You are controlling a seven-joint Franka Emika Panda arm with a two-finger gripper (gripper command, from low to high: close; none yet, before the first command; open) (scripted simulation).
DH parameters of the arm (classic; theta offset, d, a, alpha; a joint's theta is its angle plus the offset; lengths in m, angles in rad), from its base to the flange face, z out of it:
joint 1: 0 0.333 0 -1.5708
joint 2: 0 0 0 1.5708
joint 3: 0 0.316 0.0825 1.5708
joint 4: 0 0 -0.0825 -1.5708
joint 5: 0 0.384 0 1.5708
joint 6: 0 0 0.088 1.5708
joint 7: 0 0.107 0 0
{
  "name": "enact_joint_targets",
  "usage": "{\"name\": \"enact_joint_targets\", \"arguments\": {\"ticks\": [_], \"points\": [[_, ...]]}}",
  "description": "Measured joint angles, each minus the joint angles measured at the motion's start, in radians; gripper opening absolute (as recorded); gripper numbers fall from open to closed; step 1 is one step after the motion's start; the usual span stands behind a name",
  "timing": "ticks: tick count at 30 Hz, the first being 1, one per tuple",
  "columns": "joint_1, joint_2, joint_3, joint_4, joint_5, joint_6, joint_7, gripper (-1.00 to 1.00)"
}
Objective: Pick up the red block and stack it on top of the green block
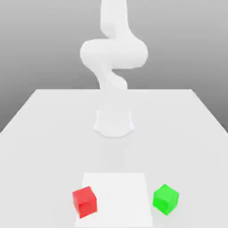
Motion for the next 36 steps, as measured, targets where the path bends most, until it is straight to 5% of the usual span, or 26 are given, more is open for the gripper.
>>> {"name": "enact_joint_targets", "arguments": {"ticks": [18,28,29,36], "points": [[0.062,0.659,-0.182,-0.186,0.063,0.288,-0.516,0.0],[-0.023,1.022,-0.113,-0.217,0.158,0.51,-0.731,0.0],[-0.032,1.047,-0.101,-0.213,0.169,0.531,-0.739,-1.0],[-0.034,1.048,-0.1,-0.213,0.169,0.53,-0.739,-1.0]]}}
